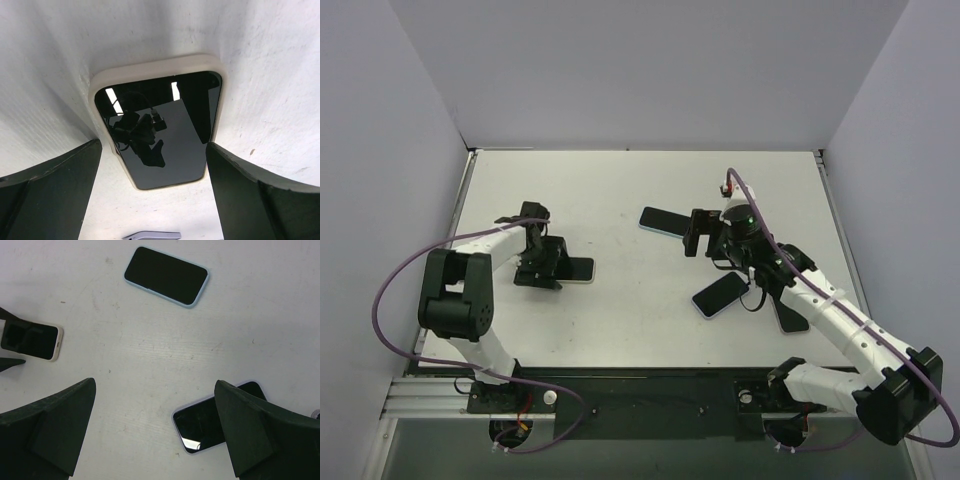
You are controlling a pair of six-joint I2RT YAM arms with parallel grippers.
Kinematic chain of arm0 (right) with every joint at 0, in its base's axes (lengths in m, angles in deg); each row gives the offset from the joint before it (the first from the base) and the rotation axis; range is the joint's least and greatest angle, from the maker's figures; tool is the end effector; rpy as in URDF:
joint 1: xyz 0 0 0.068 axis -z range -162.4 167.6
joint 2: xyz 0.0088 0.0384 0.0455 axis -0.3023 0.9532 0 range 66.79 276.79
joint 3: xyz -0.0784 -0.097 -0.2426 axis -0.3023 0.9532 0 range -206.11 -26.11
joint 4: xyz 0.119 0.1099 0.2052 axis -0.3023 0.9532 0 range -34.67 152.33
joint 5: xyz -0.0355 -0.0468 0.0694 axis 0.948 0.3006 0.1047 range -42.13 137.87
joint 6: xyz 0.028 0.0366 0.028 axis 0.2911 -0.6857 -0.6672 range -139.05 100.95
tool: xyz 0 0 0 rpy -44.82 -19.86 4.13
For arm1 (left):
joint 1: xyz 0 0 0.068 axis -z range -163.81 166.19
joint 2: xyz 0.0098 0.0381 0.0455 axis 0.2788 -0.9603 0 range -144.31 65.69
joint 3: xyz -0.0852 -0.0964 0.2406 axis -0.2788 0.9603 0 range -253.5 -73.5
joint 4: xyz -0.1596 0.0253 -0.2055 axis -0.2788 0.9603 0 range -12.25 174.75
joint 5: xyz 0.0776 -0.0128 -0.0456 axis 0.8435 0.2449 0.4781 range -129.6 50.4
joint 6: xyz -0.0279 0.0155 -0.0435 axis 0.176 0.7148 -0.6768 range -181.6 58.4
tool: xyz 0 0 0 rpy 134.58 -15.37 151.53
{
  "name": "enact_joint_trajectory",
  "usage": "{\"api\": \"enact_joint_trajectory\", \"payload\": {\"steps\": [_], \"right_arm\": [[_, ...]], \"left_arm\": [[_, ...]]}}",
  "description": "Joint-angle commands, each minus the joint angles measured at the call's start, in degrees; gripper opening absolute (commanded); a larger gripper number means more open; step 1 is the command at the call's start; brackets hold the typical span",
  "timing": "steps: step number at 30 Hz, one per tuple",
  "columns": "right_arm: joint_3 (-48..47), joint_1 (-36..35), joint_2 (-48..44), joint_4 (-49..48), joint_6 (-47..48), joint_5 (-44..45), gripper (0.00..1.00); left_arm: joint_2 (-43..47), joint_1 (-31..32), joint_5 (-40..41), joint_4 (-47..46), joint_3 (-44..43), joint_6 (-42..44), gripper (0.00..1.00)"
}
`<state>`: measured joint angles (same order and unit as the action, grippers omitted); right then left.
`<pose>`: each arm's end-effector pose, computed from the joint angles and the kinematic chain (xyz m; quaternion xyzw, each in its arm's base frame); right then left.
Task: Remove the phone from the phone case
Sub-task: Pick up the phone at the center of the board.
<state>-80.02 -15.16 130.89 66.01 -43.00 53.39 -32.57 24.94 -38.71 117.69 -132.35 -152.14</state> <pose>0.2194 0.1372 0.3277 -0.0359 0.8222 0.2342 0.5176 0.3020 -0.0461 0.1579 -0.6524 0.7521 -0.0657 0.0659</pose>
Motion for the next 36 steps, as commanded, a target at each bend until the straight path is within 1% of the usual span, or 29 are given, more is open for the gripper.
{"api": "enact_joint_trajectory", "payload": {"steps": [1, 9, 11, 15, 16, 18, 20, 21, 24, 29, 31, 34, 35, 36], "right_arm": [[-1.8, -1.5, 1.1, -2.7, 0.6, 1.2, 1.0], [-3.0, -4.4, 4.7, -2.9, 1.1, 2.7, 1.0], [-3.0, -4.7, 5.3, -3.1, 1.1, 3.1, 1.0], [-3.0, -5.0, 6.1, -3.2, 1.4, 3.6, 1.0], [-2.9, -5.1, 6.2, -3.2, 1.4, 3.9, 1.0], [-3.1, -5.2, 6.4, -3.2, 1.4, 4.0, 1.0], [-3.2, -5.3, 6.6, -3.3, 1.4, 4.0, 1.0], [-3.4, -5.5, 6.7, -3.6, 1.4, 4.1, 1.0], [-3.4, -5.7, 6.3, -3.7, 1.4, 4.1, 1.0], [-2.8, -6.1, 5.6, -3.8, 1.9, 5.0, 1.0], [-2.6, -6.1, 5.6, -3.6, 2.0, 5.1, 1.0], [-2.6, -6.1, 5.6, -3.9, 1.9, 4.9, 1.0], [-2.6, -6.2, 5.5, -4.1, 2.0, 4.8, 1.0], [-2.6, -6.2, 5.7, -4.2, 2.0, 4.9, 1.0]], "left_arm": [[-1.2, -1.7, 2.4, 0.1, -1.2, -1.5, 0.97], [-3.3, -2.2, 1.3, -0.3, -1.9, -3.9, 0.97], [-2.4, -2.2, 1.0, -5.6, -0.2, -4.2, 0.97], [4.7, -1.6, 3.7, -16.1, 5.9, -4.2, 0.96], [5.6, -1.6, 3.8, -17.7, 7.2, -4.0, 0.96], [6.4, -1.9, 4.0, -17.8, 7.1, -3.8, 0.96], [5.4, -2.3, 3.6, -14.7, 4.8, -3.4, 0.96], [3.4, -2.7, 2.6, -10.9, 3.9, -3.9, 0.96], [-1.0, -3.7, -0.1, -7.4, -0.4, -3.7, 0.97], [-5.3, -3.8, 1.3, -4.6, -4.7, -5.0, 0.97], [-7.4, -3.8, 3.0, -0.9, -7.7, -4.6, 0.97], [-13.3, -4.3, 4.0, 12.7, -13.9, -3.3, 0.97], [-14.7, -4.3, 4.6, 15.2, -17.2, -3.0, 0.97], [-17.8, -4.3, 4.9, 21.2, -19.2, -2.5, 0.97]]}}
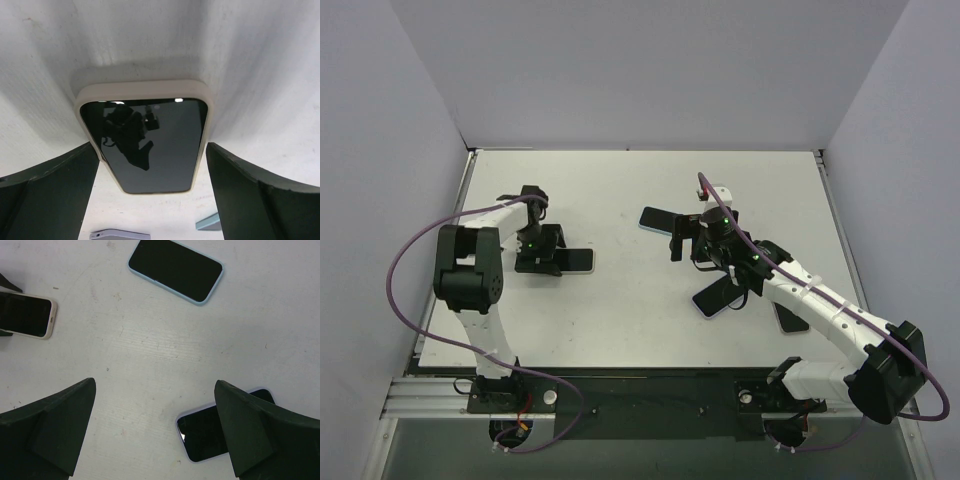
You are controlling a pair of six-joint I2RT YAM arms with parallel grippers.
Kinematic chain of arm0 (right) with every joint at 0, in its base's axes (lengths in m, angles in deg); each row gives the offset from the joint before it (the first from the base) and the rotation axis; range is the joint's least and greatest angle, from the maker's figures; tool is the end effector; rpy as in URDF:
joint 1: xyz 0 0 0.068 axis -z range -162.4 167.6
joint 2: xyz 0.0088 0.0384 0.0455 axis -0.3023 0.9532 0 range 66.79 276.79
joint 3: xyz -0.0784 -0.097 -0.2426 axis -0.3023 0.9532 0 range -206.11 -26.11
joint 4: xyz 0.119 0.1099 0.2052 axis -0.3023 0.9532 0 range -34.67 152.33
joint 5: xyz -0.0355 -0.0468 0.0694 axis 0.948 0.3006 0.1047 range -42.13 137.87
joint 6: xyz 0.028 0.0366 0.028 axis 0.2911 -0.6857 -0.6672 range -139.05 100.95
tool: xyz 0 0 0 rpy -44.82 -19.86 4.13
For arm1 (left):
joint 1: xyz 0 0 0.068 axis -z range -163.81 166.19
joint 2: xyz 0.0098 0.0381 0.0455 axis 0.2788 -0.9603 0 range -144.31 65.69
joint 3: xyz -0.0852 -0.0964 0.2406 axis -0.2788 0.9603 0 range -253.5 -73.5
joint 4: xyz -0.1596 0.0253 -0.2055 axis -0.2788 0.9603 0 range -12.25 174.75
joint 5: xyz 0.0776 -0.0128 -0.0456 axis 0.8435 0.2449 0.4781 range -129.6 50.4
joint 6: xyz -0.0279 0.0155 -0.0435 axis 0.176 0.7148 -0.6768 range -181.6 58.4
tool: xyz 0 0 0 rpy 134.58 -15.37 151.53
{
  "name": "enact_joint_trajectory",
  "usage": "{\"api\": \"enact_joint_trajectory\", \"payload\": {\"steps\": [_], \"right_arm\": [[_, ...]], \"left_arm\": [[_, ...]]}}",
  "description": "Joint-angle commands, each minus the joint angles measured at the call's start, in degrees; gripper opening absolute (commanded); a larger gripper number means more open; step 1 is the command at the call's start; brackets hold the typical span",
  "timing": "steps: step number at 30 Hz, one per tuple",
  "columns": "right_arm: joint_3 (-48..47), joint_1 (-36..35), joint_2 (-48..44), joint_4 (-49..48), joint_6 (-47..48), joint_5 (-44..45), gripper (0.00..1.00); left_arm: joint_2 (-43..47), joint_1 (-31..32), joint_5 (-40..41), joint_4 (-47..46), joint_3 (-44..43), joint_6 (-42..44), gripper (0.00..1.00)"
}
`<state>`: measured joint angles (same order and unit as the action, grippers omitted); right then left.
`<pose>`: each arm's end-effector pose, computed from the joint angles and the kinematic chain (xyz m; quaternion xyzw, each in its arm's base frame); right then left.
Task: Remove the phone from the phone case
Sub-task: Pick up the phone at the center of the board, then adjust the phone.
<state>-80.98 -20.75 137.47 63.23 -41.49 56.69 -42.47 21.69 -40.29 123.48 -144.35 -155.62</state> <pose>0.2267 0.1725 0.3097 -0.0739 0.8326 0.2202 0.5028 0.3451 -0.0338 0.1548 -0.6964 0.7151 -0.0502 0.0346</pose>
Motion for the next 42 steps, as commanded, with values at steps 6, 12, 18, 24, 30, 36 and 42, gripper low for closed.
{"api": "enact_joint_trajectory", "payload": {"steps": [6, 12, 18, 24, 30, 36, 42], "right_arm": [[-2.1, -0.8, 0.3, -2.0, -0.7, 0.2, 1.0], [-1.7, -1.6, 0.8, -2.2, -0.9, -0.4, 1.0], [-1.7, -1.9, 2.8, -1.1, -1.3, -7.9, 1.0], [3.4, -2.3, 7.5, -13.1, -5.7, -24.4, 0.91], [4.5, -7.7, 16.6, -33.2, -17.4, -34.2, 0.87], [2.8, -10.2, 23.2, -38.1, -21.7, -35.2, 0.71], [4.5, -10.3, 23.8, -43.1, -23.1, -37.6, 0.26]], "left_arm": [[-15.8, 0.3, 5.7, 23.4, -13.4, 4.5, 0.74], [-5.5, 4.4, 13.4, 12.9, -5.6, 7.0, 0.0], [10.1, 7.9, 11.7, -7.9, 6.6, 27.1, 0.0], [29.0, 10.5, -1.9, -23.8, 19.8, 31.3, 0.0], [36.3, 13.8, -8.0, -25.6, 23.9, 27.7, 0.0], [36.9, 16.2, -10.9, -24.2, 20.9, 30.2, 0.0], [38.6, 19.0, -11.1, -23.6, 18.4, 35.0, 0.0]]}}
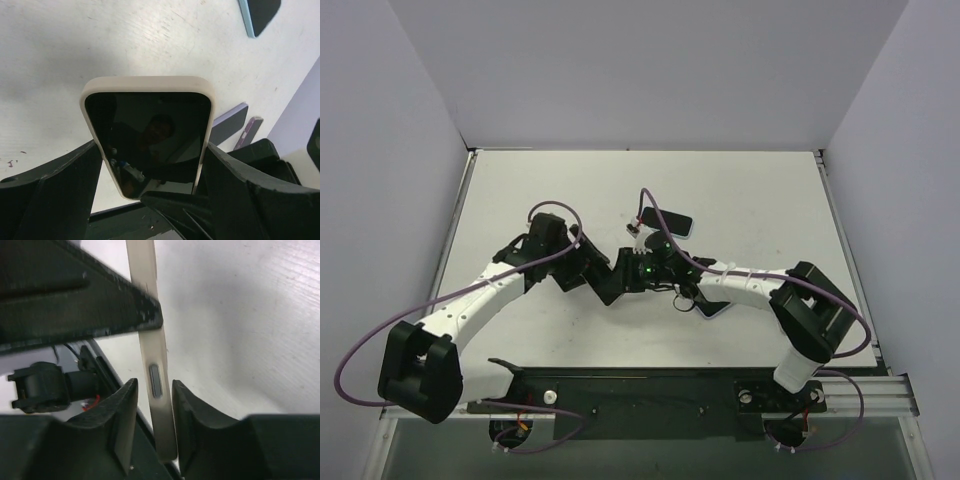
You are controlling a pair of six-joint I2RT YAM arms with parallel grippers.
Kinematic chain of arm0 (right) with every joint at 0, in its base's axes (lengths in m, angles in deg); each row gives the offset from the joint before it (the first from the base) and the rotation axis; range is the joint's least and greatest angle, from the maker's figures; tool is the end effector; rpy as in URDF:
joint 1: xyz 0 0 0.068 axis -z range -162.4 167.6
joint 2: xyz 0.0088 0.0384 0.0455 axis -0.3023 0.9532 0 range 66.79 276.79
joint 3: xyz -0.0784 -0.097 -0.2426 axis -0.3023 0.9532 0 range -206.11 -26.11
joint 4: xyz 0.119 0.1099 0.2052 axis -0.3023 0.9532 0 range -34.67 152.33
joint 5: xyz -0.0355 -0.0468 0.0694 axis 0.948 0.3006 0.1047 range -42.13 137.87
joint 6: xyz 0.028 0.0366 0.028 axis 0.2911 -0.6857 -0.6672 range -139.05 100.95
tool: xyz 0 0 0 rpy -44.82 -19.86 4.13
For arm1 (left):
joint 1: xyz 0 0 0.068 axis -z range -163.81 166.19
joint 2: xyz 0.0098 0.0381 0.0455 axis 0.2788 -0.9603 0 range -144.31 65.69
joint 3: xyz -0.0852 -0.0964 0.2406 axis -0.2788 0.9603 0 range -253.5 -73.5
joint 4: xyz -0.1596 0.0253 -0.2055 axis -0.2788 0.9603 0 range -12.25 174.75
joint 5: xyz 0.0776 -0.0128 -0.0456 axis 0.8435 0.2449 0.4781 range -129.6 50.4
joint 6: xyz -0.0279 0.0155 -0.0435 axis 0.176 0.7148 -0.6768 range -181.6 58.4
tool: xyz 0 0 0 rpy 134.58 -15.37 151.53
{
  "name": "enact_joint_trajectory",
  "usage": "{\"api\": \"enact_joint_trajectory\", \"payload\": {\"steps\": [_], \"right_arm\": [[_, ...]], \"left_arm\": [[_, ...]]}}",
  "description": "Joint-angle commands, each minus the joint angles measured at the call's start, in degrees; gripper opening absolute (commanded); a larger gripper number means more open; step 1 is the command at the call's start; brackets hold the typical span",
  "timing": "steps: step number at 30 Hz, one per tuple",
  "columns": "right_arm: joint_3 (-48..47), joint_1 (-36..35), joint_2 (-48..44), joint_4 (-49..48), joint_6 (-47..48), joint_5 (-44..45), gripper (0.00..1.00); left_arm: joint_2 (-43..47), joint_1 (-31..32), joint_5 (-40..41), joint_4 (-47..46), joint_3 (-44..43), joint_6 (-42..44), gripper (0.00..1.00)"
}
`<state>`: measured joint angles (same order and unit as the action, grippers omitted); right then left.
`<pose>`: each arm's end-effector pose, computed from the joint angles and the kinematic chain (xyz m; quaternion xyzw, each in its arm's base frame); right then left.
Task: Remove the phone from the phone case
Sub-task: Adjust the phone.
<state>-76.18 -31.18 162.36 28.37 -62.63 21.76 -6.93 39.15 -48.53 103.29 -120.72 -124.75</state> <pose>0.2258 0.2817 0.2098 -0.1676 0.7840 0.5374 0.2616 0.2344 -0.1055 0.2298 -0.2984 0.8914 -0.2811 0.1934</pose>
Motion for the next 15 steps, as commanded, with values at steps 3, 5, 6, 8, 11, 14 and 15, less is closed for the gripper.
{"api": "enact_joint_trajectory", "payload": {"steps": [3, 5, 6, 8, 11, 14, 15], "right_arm": [[3.3, 0.4, -4.6, -11.7, -1.3, -3.1, 0.0], [7.9, 1.1, -8.7, -19.1, -2.3, -2.5, 0.0], [11.0, 1.7, -10.0, -21.0, -5.0, -2.5, 0.0], [13.7, 4.5, -12.9, -27.3, -10.4, -4.6, 0.0], [16.3, 6.0, -16.9, -35.6, -17.2, -7.5, 0.0], [17.0, 6.1, -20.4, -35.6, -20.6, -7.8, 0.0], [17.0, 6.1, -22.0, -35.5, -21.3, -8.3, 0.0]], "left_arm": [[4.8, 1.6, -10.0, -11.5, -3.2, 8.9, 0.0], [10.2, 1.2, -10.8, -15.1, -1.1, 10.3, 0.44], [12.0, 1.0, -10.8, -17.3, 1.0, 11.0, 0.81], [17.3, 0.4, -11.0, -23.6, 4.3, 12.4, 0.84], [22.7, -0.4, -11.6, -33.4, 8.5, 9.9, 0.85], [24.9, -0.5, -13.1, -44.0, 15.2, 5.0, 0.87], [25.2, -0.5, -13.6, -51.0, 16.5, 1.9, 0.87]]}}
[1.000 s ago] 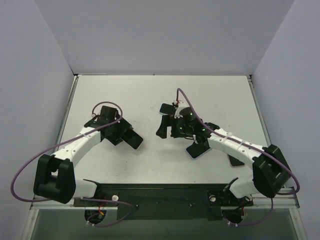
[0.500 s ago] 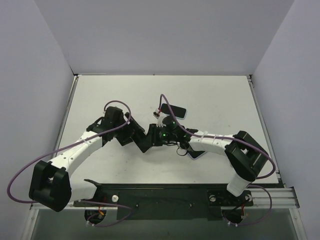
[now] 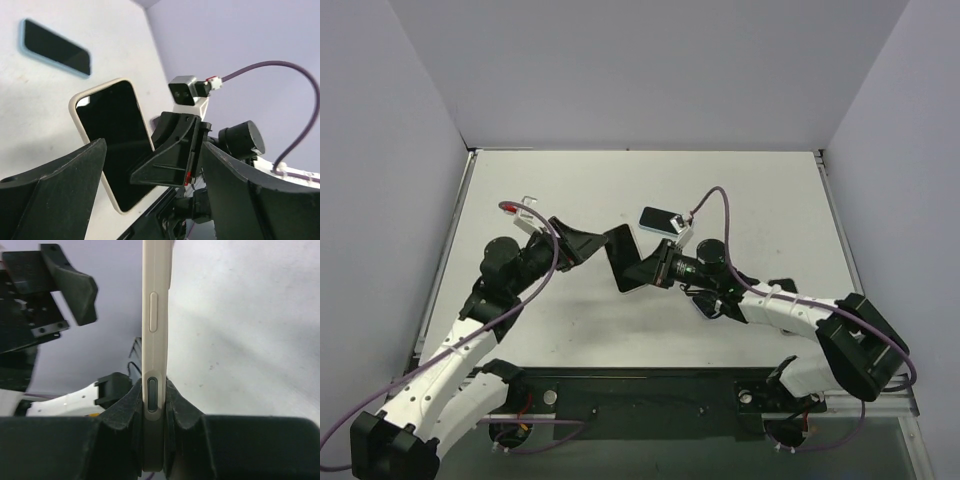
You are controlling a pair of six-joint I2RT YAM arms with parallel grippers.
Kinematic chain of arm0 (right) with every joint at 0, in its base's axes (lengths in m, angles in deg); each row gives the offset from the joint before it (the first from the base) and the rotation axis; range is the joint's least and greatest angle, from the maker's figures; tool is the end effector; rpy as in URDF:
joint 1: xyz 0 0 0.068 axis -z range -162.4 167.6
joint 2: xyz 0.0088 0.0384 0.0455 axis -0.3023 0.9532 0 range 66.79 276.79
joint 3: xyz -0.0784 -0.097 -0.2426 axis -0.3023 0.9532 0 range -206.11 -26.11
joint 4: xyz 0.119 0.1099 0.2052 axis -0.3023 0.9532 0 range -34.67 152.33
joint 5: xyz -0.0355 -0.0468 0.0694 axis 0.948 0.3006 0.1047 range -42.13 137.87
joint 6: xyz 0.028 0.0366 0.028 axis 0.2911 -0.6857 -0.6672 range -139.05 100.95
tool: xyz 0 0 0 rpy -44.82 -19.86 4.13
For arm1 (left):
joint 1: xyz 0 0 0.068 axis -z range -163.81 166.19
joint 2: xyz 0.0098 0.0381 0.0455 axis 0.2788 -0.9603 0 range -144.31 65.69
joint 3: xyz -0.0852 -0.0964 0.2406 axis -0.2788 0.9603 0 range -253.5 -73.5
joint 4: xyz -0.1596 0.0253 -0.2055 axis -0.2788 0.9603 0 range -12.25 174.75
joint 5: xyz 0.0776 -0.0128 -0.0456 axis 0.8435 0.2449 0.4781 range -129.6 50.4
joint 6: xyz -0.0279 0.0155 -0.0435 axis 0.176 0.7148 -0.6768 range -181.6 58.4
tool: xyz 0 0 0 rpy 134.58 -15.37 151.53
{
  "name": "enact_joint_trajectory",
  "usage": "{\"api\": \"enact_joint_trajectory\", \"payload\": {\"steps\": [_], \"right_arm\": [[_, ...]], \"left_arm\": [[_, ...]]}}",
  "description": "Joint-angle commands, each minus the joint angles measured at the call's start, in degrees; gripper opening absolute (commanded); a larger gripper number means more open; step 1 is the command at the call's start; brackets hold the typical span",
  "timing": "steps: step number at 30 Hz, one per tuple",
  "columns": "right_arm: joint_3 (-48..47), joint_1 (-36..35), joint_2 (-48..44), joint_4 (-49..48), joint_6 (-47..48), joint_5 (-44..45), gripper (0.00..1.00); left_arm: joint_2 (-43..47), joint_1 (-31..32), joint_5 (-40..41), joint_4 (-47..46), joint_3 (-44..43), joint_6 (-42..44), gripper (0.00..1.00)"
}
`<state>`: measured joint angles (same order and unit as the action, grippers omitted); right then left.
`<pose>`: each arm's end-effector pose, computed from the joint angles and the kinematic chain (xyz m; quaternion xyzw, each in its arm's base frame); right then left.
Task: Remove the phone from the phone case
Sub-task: Adjust the phone.
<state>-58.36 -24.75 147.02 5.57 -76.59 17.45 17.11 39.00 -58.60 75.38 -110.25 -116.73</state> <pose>0.2010 0.2077 0.2351 -0.0979 0.6907 0.6478 0.3062 0.1831 -0.0897 0.3023 -0.1070 0.7525 -0.4989 0.4164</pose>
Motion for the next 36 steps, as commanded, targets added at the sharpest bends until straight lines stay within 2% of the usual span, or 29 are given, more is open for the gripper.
{"api": "enact_joint_trajectory", "payload": {"steps": [1, 3, 8, 10, 15, 16, 18, 22, 23, 25, 28, 30, 31, 33, 36], "right_arm": [[-0.6, -0.4, -7.4, -12.9, -7.6, -4.1, 0.0], [0.1, -0.1, -9.6, -13.1, -8.1, -3.7, 0.0], [-1.0, -0.2, -16.7, -2.9, -3.0, -3.1, 0.0], [-2.3, -0.7, -16.6, -2.3, -2.6, -3.9, 0.0], [-4.5, -1.4, -14.7, -5.3, -3.5, -6.5, 0.0], [-4.9, -1.5, -14.6, -5.9, -3.5, -6.5, 0.0], [-5.5, -1.4, -14.7, -5.4, -2.8, -6.3, 0.0], [-7.3, -1.6, -15.6, -0.9, 0.0, -5.4, 0.0], [-7.3, -1.6, -16.1, 0.3, 0.4, -4.7, 0.0], [-7.0, -1.5, -16.8, 1.0, 1.4, -3.6, 0.0], [-7.0, -1.7, -17.8, 4.6, 3.0, -1.4, 0.0], [-8.0, -1.8, -18.7, 9.5, 6.3, -3.0, 0.21], [-8.4, -1.6, -20.1, 15.4, 9.4, -3.5, 0.41], [-9.8, -1.2, -22.3, 25.2, 14.8, -5.3, 0.6], [-11.3, -0.8, -24.0, 31.7, 19.1, -13.3, 0.64]], "left_arm": [[1.0, -0.5, -3.8, -25.4, 8.2, -7.5, 0.87], [0.2, -0.8, -3.8, -26.5, 8.5, -9.9, 0.88], [2.2, -1.2, -1.0, -22.6, 6.2, -7.9, 0.89], [0.4, -1.2, -3.6, -28.6, 6.2, -9.7, 0.89], [-9.4, -0.2, -16.3, -52.2, 4.8, -20.9, 0.82], [-11.5, -0.1, -17.9, -54.2, 4.6, -22.6, 0.79], [-13.5, 0.4, -20.1, -58.2, 3.7, -24.9, 0.68], [-14.8, 1.5, -22.0, -55.8, 1.6, -24.3, 0.43], [-14.7, 1.6, -22.0, -53.0, 1.2, -23.4, 0.28], [-14.2, 1.7, -22.1, -48.9, -0.6, -21.8, 0.1], [-14.3, 2.6, -21.4, -45.2, -2.7, -21.4, 0.01], [-15.1, 3.1, -22.2, -44.4, -4.9, -22.3, 0.0], [-15.5, 3.1, -22.7, -44.0, -6.4, -22.5, 0.0], [-15.7, 2.9, -24.1, -41.0, -9.1, -22.0, 0.0], [-16.9, 2.7, -27.6, -34.0, -13.2, -18.8, 0.0]]}}
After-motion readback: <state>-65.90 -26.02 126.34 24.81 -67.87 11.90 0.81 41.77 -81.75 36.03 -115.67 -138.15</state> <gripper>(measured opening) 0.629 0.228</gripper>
